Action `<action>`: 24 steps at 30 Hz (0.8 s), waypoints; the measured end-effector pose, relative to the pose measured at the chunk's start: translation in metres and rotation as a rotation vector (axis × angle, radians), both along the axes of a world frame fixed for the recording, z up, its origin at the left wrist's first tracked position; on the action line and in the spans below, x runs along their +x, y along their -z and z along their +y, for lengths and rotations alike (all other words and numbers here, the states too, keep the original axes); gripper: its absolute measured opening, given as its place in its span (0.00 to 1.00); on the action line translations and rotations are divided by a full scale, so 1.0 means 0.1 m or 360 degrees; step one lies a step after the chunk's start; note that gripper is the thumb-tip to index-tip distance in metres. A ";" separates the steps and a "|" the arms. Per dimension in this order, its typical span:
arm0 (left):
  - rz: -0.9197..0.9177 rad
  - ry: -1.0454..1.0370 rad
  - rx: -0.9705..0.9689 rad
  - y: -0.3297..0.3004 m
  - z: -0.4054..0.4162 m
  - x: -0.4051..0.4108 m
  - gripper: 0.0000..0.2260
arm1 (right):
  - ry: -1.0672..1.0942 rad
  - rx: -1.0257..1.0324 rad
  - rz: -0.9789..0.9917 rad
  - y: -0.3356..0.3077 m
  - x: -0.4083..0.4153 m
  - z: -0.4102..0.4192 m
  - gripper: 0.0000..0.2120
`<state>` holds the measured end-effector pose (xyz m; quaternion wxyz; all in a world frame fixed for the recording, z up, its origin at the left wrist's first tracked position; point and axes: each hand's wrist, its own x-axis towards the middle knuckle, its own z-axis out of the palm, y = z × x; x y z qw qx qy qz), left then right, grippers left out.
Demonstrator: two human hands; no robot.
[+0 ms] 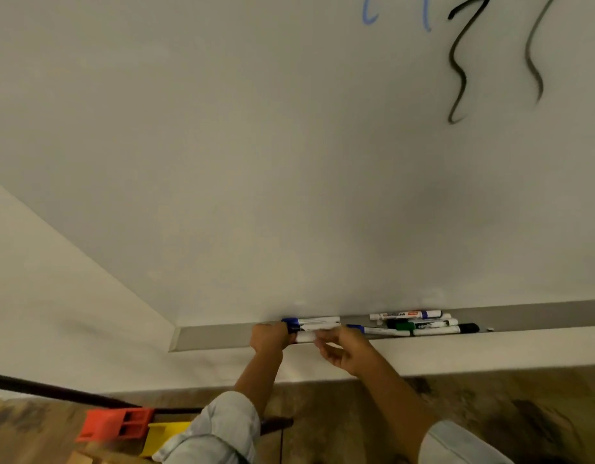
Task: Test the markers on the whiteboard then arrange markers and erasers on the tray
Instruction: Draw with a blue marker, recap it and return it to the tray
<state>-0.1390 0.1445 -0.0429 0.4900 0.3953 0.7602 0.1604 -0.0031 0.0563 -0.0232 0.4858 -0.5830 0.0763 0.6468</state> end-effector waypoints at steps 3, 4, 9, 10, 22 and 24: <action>0.0151 0.0293 0.0018 -0.02 0.01 0.03 0.20 | -0.0154 -0.0091 -0.0235 0.00 0.06 -0.07 0.06; 0.0085 0.0282 0.0007 -0.06 -0.01 0.06 0.19 | -0.0198 -0.0095 -0.0392 0.01 0.09 -0.10 0.05; -0.0104 -0.0093 0.0143 -0.26 -0.10 0.09 0.10 | -0.1045 -0.0156 -0.2495 0.08 0.50 -0.39 0.08; -0.0069 -0.0050 0.0182 -0.27 -0.12 0.09 0.10 | -0.1215 -0.0140 -0.2665 0.11 0.58 -0.43 0.09; -0.0026 0.0637 0.0446 -0.54 -0.48 0.56 0.08 | -0.2305 -0.0031 -0.3115 0.00 0.79 -0.33 0.10; 0.0009 0.0800 0.0530 -0.66 -0.44 0.56 0.08 | -0.2192 0.0087 -0.3185 0.04 0.82 -0.42 0.11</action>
